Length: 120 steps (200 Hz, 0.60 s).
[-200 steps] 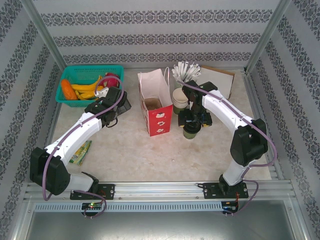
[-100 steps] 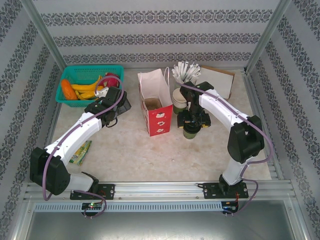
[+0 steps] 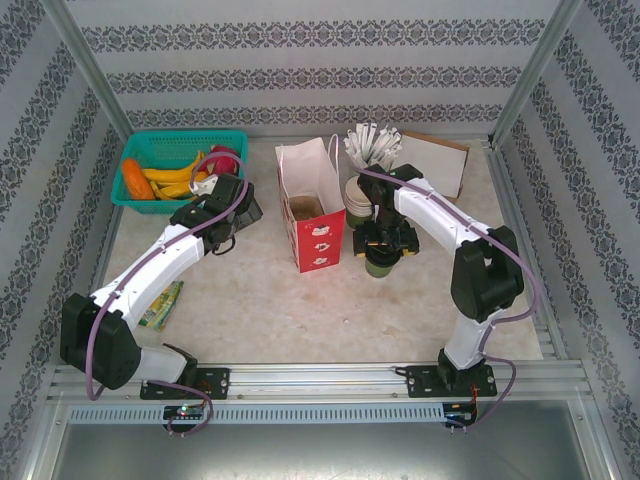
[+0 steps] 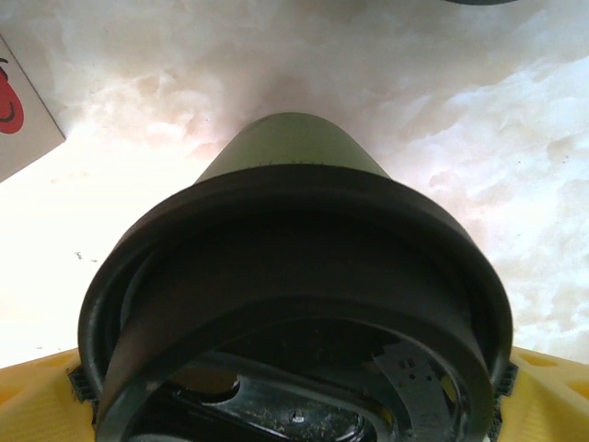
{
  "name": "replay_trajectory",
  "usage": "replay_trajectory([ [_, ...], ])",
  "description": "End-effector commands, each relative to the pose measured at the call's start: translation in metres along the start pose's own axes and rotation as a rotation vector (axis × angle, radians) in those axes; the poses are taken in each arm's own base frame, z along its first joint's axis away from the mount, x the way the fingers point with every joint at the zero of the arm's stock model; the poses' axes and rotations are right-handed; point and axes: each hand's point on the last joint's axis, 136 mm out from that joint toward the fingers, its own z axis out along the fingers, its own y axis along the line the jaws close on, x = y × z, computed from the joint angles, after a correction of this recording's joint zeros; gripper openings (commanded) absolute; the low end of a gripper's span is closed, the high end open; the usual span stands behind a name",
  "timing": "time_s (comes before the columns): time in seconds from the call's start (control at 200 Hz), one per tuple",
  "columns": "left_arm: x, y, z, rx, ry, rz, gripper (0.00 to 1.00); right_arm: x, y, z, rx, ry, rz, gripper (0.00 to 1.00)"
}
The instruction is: Pack the takeout coffee
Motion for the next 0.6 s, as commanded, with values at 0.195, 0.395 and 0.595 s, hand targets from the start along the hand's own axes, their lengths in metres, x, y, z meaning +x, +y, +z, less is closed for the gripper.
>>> replay_trajectory([
  [0.195,0.001,0.003,0.007,-0.011,-0.001,0.010,1.00,-0.008,-0.002,0.004,0.023,-0.030,0.039,0.98],
  [0.395,0.002,0.004,0.007,-0.018,0.002,0.011,1.00,-0.005,-0.006,0.009,0.044,-0.007,0.039,0.98],
  [0.595,0.003,0.004,0.007,-0.016,0.005,0.005,1.00,-0.002,-0.010,0.015,0.064,0.029,0.027,0.97],
])
